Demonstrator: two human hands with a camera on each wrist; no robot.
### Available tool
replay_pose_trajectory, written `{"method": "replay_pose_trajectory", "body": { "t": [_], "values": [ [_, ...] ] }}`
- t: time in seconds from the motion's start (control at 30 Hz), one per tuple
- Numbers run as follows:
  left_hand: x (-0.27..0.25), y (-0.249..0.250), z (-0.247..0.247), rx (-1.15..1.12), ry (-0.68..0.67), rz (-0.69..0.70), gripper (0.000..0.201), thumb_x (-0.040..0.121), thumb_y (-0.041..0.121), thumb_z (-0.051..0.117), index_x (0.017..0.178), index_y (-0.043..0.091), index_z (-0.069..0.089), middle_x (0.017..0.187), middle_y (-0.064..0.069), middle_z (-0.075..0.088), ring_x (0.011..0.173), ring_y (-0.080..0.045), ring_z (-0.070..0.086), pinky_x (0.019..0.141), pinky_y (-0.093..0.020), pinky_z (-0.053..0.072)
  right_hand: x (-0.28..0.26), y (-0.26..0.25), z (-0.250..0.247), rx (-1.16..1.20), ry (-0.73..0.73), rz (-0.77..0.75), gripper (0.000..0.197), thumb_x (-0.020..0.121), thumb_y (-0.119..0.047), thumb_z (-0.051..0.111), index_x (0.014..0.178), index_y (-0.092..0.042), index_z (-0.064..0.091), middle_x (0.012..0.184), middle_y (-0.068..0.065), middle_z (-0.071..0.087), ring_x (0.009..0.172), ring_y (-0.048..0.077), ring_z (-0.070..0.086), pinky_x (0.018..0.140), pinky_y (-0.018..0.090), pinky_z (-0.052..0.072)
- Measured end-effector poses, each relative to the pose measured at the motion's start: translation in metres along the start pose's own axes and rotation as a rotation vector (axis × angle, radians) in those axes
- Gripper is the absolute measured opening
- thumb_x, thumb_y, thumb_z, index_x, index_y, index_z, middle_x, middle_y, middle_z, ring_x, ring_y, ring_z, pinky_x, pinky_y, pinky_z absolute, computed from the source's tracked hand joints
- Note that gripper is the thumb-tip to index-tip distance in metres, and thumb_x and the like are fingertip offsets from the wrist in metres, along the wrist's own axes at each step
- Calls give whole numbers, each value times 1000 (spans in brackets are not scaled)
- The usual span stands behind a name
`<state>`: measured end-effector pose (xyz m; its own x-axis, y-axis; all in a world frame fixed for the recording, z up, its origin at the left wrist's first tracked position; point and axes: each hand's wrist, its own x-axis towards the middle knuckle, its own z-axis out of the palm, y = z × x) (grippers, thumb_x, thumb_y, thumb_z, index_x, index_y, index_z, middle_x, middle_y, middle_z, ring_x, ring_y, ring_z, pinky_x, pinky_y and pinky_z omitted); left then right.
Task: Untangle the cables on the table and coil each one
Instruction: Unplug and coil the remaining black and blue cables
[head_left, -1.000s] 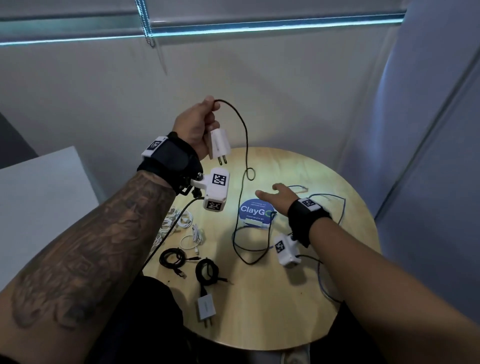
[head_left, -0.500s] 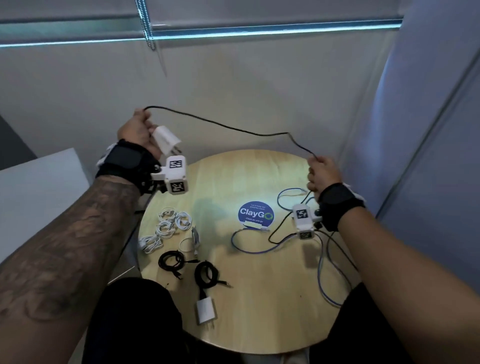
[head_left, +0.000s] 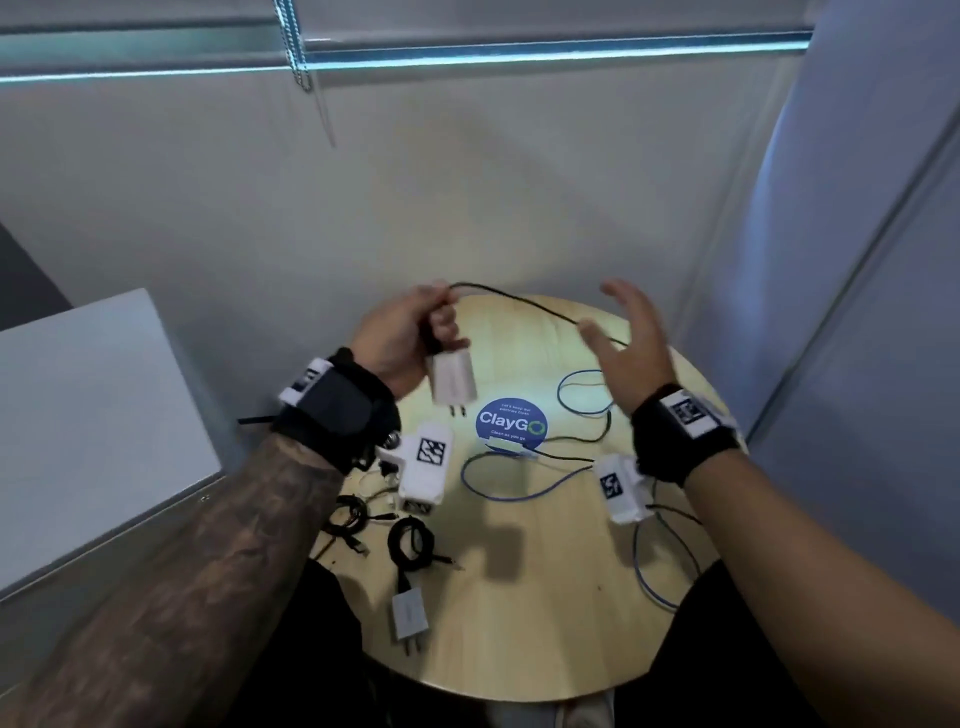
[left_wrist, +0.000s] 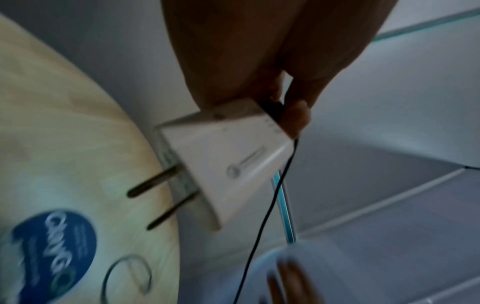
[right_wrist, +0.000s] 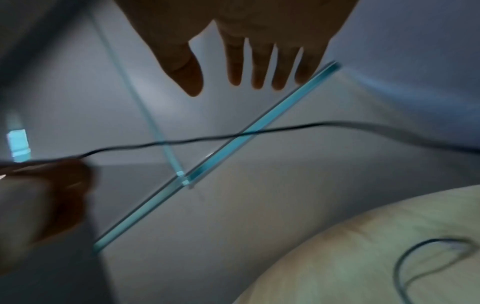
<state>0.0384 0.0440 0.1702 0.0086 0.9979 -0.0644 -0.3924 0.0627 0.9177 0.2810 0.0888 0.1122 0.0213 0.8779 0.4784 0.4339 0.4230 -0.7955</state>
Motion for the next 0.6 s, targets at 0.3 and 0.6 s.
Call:
{"method": "replay_pose_trajectory", "body": {
  "t": [0.3,0.6],
  "values": [
    [-29,-88,6,46,-178,-184,20,101,7,44,104,-3,60,64,-1,54,60,-17,54,61,-22,48,-55,7,33,283,-275,170,11,98,-13,57,92,-21,63,76,-13,61,67,2,54,66,17,45],
    [-45,-118,-5,-254,-196,-282,20,90,12,51,103,1,60,100,-16,72,95,-27,71,81,-35,58,-107,41,58,70,-601,351,35,93,2,54,78,-27,66,78,-10,66,71,5,58,75,26,45]
  ]
}}
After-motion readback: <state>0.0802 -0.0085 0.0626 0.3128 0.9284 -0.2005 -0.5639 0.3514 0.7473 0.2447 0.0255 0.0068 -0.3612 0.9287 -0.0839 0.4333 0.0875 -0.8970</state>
